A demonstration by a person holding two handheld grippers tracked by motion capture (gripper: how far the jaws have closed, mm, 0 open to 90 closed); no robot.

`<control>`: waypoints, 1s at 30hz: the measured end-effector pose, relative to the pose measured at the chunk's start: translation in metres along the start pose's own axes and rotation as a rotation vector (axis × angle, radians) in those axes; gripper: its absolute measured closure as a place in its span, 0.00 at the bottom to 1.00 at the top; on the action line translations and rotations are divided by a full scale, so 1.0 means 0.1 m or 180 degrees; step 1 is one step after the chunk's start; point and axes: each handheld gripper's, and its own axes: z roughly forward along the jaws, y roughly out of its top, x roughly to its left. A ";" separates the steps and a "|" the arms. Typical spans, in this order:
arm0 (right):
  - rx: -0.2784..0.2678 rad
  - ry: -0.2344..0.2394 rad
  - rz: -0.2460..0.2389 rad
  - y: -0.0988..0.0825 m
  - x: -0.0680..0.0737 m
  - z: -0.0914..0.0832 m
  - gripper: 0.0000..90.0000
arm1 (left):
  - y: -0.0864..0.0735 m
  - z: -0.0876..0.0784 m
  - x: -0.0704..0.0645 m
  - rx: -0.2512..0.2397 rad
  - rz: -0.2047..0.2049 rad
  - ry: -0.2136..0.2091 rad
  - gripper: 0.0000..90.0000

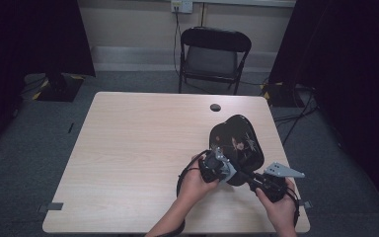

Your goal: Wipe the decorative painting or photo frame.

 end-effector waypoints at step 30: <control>-0.0010 0.0005 0.0007 0.00 0.00 0.00 0.86 | 0.14 -0.70 0.14 -0.0357 -0.0124 0.0174 0.91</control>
